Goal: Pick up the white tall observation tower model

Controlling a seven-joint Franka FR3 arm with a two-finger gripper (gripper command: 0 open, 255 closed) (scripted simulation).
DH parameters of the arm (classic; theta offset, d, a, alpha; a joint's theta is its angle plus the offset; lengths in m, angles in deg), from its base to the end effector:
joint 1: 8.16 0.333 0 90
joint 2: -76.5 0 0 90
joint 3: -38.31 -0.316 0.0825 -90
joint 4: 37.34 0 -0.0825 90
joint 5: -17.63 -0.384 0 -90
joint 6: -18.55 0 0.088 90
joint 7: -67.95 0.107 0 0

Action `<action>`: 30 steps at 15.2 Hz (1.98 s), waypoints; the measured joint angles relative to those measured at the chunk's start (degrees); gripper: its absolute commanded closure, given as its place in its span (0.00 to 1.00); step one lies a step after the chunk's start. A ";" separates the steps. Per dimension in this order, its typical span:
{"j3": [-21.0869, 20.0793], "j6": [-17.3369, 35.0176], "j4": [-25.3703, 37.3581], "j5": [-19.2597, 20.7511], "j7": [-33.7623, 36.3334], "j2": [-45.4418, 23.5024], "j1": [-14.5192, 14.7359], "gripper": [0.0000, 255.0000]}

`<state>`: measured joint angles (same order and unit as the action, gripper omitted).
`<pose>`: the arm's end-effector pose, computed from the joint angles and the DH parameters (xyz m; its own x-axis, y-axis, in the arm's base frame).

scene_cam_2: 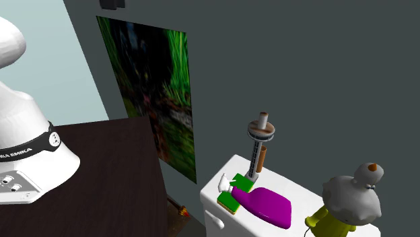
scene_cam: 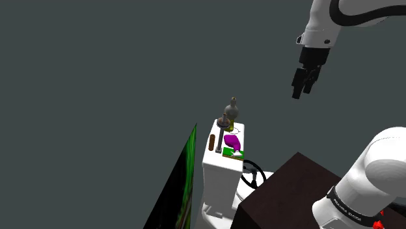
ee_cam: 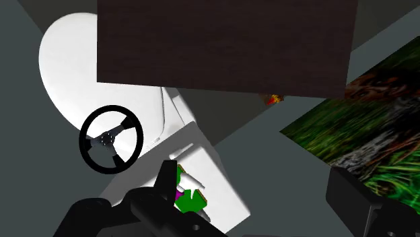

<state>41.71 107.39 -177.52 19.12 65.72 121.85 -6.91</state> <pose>0.2990 -0.0178 0.5475 0.9943 0.0230 -0.1044 0.0210 -0.9996 -0.0204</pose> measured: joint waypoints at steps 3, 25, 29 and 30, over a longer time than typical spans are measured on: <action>0.04 2.53 -0.44 -0.01 -0.04 -1.97 0.12 0.00; 1.69 36.11 14.78 -2.02 -3.48 -47.46 1.67 0.00; 1.59 38.90 21.73 -2.92 -4.42 -56.63 1.48 0.00; 1.57 39.20 23.97 -3.16 -4.76 -59.01 1.34 0.00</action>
<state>43.28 146.59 -153.55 15.96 60.96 62.84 -5.57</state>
